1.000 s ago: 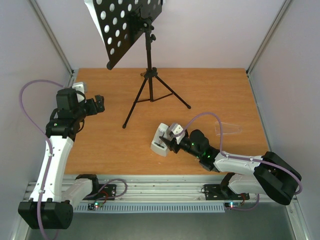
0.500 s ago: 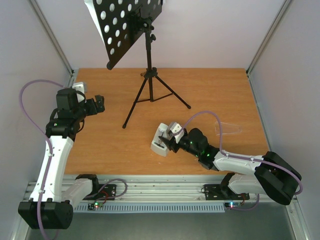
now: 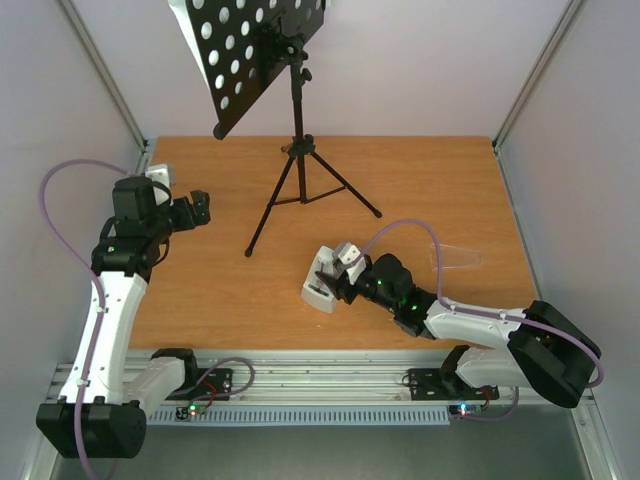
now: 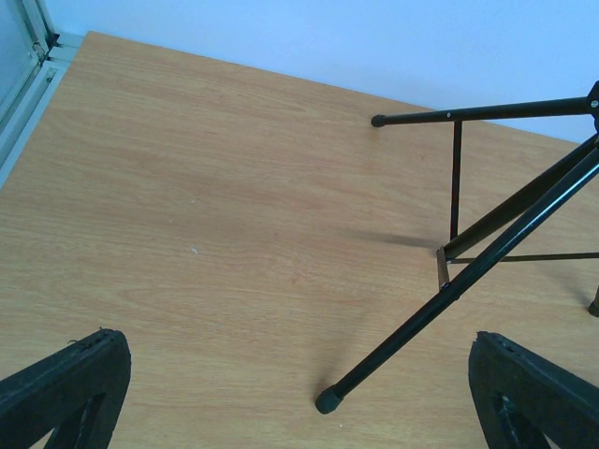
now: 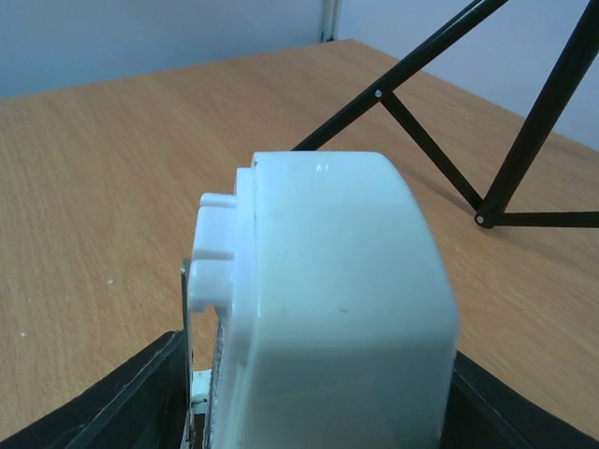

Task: Pack up the instrument practice props
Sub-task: Hook the pendulum onto the metronome.

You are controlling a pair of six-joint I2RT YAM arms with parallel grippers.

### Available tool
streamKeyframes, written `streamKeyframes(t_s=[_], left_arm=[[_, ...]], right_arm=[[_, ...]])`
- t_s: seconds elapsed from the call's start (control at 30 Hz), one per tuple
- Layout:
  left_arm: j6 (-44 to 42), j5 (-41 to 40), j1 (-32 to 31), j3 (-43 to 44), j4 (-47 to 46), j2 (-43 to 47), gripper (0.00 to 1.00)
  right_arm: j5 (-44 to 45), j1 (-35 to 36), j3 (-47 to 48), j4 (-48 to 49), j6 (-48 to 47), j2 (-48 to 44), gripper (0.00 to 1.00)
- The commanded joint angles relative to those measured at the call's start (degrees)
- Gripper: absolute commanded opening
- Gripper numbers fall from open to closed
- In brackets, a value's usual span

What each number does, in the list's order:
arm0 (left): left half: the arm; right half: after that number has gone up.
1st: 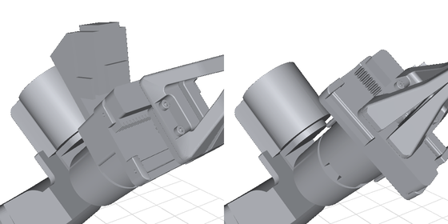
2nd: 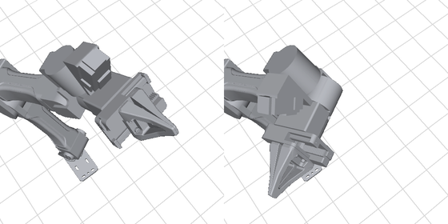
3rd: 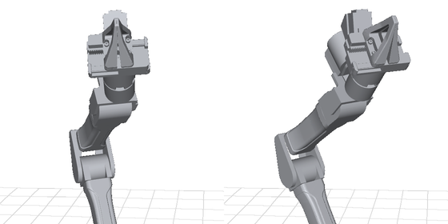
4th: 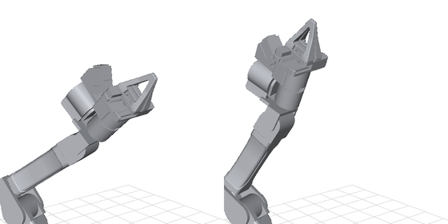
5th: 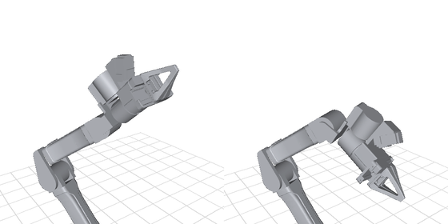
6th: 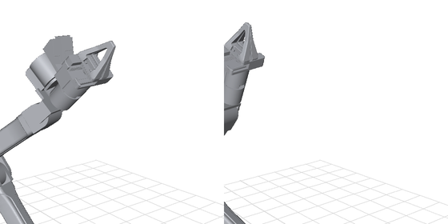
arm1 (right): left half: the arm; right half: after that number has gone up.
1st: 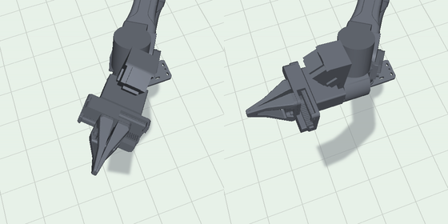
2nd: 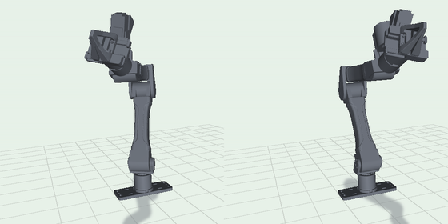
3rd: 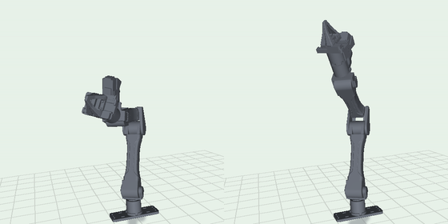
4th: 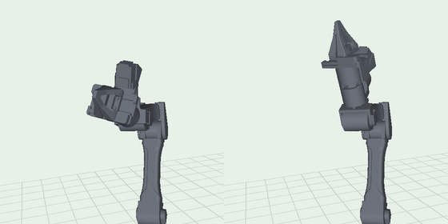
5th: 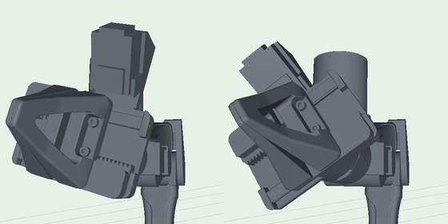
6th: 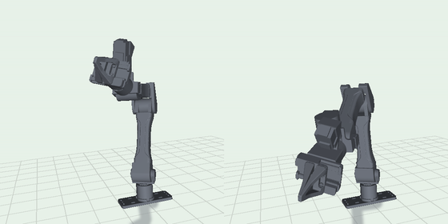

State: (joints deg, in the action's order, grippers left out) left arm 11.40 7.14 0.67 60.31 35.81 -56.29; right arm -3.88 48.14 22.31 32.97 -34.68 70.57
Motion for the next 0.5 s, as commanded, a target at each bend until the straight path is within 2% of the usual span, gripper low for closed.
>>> streamKeyframes(t_s=[0.0, 0.47], left_arm=[[0.3, 0.6, -0.1, 0.6, -1.6, -0.1, 0.99], [0.1, 0.1, -0.1, 0.6, -1.5, 0.0, 0.99]], right_arm=[[1.5, 0.1, 1.3, -0.7, 0.3, 0.6, 0.64], [0.4, 0.1, -1.3, 1.5, 1.7, -1.4, 0.63]])
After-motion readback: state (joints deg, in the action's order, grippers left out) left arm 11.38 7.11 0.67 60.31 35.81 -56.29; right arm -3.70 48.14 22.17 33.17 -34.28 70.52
